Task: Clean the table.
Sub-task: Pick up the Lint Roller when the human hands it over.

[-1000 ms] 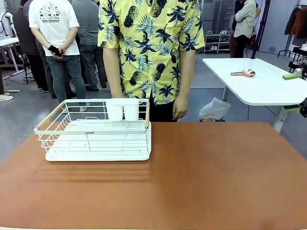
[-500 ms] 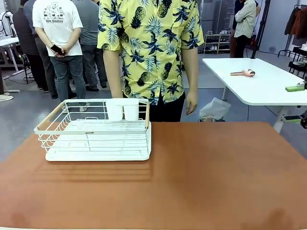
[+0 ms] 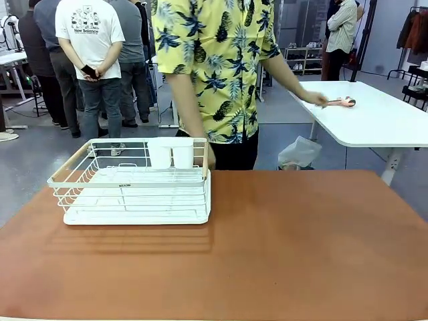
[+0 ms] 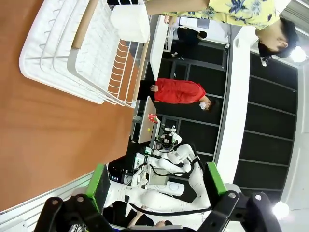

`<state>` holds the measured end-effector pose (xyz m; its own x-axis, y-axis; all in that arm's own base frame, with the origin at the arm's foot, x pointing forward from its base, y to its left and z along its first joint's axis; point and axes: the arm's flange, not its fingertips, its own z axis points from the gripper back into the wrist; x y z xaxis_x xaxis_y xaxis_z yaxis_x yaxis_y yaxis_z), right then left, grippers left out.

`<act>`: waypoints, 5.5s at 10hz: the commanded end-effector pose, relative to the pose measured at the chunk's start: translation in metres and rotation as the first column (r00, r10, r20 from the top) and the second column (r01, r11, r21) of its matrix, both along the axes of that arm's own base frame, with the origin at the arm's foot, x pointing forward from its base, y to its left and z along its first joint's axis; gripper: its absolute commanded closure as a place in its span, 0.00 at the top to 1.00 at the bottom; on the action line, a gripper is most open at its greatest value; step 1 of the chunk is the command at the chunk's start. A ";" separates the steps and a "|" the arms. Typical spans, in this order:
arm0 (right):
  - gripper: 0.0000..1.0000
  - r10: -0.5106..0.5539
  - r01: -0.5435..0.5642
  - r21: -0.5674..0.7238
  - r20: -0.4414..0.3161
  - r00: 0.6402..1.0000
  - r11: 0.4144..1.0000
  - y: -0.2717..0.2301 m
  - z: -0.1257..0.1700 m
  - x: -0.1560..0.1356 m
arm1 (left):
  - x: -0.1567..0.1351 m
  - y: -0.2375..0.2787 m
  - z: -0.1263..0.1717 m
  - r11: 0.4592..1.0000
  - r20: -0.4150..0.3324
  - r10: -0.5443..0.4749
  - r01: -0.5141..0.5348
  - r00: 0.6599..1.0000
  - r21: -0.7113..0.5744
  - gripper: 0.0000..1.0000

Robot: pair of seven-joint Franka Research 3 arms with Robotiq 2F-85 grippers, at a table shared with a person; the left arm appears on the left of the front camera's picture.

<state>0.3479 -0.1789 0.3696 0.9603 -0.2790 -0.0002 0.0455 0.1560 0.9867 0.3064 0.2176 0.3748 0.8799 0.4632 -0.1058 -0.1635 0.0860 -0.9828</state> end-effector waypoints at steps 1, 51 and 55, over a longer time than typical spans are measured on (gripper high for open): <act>1.00 0.012 -0.013 0.014 0.029 0.999 1.000 -0.005 -0.012 -0.009 | -0.006 0.003 0.003 1.000 0.008 -0.026 0.026 1.000 0.009 1.00; 1.00 -0.017 0.017 0.018 -0.001 1.000 1.000 -0.009 -0.015 -0.008 | 0.033 -0.089 0.109 0.943 -0.250 0.302 -0.249 0.920 0.221 1.00; 1.00 -0.017 0.017 0.018 -0.001 1.000 1.000 -0.009 -0.015 -0.008 | 0.034 -0.139 0.114 0.928 -0.191 0.345 -0.304 0.919 0.214 1.00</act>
<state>0.3406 -0.1881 0.3520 0.9561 -0.2929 -0.0084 0.0508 0.1376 0.9892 0.3494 0.0919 0.4962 0.6619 0.7269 -0.1829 -0.4379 0.1769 -0.8815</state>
